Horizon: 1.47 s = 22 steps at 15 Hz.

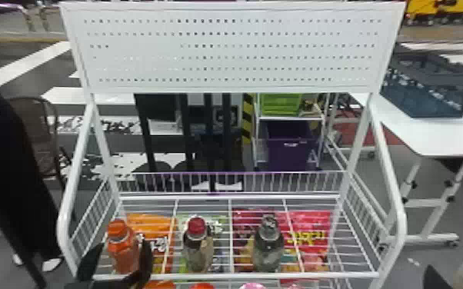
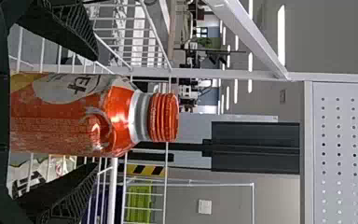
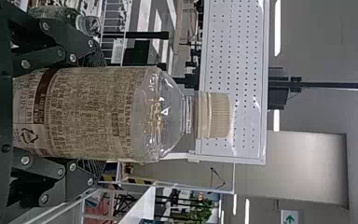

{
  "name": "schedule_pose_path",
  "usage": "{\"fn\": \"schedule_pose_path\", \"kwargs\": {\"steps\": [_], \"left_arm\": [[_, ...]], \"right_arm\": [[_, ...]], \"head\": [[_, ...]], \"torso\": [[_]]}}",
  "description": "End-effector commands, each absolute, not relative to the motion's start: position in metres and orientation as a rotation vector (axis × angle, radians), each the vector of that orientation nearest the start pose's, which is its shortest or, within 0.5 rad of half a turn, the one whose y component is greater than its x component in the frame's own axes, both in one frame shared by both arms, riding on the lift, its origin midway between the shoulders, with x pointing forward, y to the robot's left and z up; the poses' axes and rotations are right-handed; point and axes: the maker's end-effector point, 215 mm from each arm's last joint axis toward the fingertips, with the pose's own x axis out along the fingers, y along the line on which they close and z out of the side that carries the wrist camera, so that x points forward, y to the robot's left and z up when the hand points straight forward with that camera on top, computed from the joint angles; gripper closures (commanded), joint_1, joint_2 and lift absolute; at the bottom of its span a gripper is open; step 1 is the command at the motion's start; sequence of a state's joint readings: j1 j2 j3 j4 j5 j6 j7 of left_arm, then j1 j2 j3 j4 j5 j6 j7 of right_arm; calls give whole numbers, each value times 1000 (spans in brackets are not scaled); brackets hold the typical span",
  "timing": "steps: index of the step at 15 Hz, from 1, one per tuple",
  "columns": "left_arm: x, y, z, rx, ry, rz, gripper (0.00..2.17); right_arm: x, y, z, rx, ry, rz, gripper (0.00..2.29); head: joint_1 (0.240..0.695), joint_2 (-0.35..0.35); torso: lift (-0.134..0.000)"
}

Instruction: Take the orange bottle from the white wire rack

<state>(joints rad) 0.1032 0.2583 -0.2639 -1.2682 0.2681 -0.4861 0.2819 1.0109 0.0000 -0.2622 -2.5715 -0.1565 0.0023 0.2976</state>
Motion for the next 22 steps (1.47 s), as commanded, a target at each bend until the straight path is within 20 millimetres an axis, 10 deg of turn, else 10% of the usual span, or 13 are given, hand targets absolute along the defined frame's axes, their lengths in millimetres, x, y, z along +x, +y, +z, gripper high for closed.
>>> {"fn": "schedule_pose_path", "kwargs": {"steps": [1,3,4,11,20,22], "left_arm": [[520,273,-436,-25,-21,96,512],[521,276,-435,-34,-22,100,1825],[519,277,-438,-37,-9,102,2064],[485,275,-404,-51,67,146,2078],[409,290,-247,-25,-62,120,2078],[396,281,-247,13,2,102,2064]], "right_arm": [[316,-263,-235,-67,15,154,1160],[317,-262,-234,-65,13,155,1160],[318,-262,-235,-63,15,155,1160],[322,-261,-237,-60,21,156,1160],[323,-255,-233,-51,11,166,1160],[322,-255,-235,-47,15,166,1160]], "head": [[499,0],[499,0],[499,0],[499,0],[499,0],[499,0]], "torso": [[0],[0],[0],[0],[0],[0]]}}
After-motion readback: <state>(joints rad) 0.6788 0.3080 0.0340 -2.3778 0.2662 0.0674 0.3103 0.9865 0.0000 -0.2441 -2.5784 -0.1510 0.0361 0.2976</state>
